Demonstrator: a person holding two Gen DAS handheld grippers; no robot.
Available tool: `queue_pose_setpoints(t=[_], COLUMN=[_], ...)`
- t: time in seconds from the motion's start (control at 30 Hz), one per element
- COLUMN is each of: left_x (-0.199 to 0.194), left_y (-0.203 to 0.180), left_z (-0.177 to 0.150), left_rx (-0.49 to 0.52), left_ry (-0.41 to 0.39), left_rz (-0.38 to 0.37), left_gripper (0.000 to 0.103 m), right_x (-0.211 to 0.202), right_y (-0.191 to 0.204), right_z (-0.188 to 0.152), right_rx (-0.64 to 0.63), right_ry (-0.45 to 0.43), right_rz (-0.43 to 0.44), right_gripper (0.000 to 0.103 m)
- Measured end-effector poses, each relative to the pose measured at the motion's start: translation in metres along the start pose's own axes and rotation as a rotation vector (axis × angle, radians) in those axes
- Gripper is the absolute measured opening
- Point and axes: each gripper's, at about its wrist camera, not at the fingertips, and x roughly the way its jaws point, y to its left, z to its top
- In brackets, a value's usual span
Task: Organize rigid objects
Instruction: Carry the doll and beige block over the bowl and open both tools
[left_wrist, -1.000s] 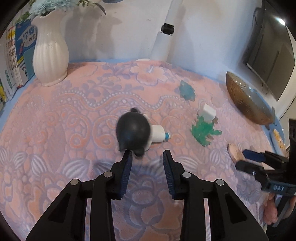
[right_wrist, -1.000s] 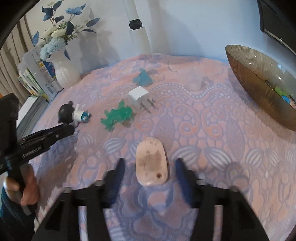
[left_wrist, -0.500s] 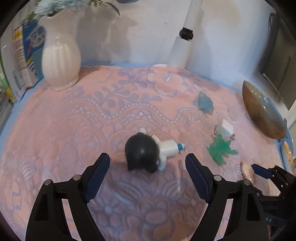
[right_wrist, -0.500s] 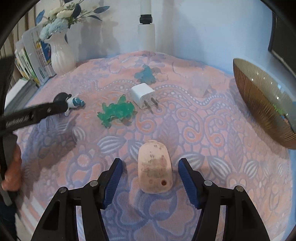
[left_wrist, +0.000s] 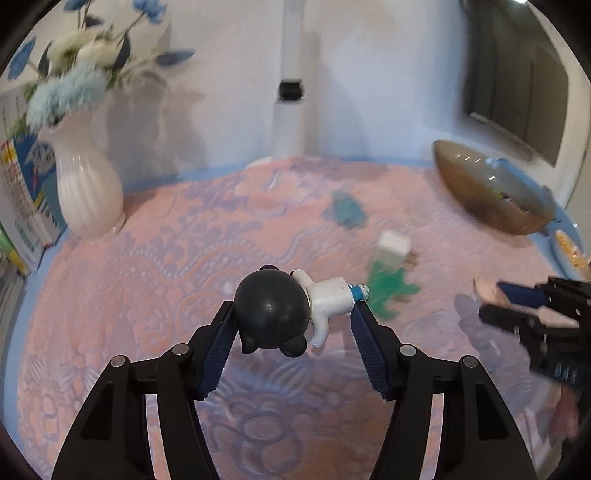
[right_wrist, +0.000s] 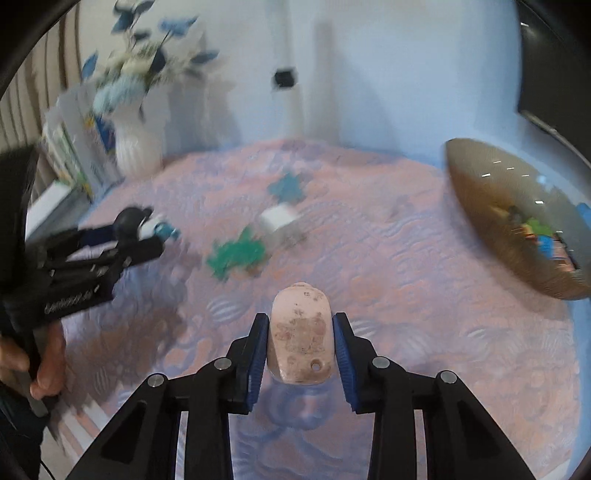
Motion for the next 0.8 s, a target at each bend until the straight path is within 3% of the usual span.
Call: queue_pose_setpoints(t=[0.23, 0.5, 0.63, 0.8], left_x=[-0.028, -0.024, 0.015, 0.064], left_y=[-0.038, -0.122, -0.170, -0.215], left_z=[0.053, 0.153, 0.173, 0.159], left_rx=[0.020, 0.054, 0.070, 0.101], left_ry=[-0.100, -0.190, -0.132, -0.006], left_rz=[-0.111, -0.262, -0.313, -0.359], left_gripper=[0.060, 0.060, 0.060, 0.060], right_x=[-0.070, -0.148, -0.134, -0.086], right_y=[-0.072, -0.173, -0.220, -0.251], right_z=[0.029, 0.086, 0.093, 0.077], right_rx=[0.131, 0.258, 0.377, 0.467], right_ry=[-0.146, -0.294, -0.243, -0.088], right_rz=[-0.078, -0.286, -0.314, -0.286], right_gripper=[0.034, 0.034, 0.034, 0.034])
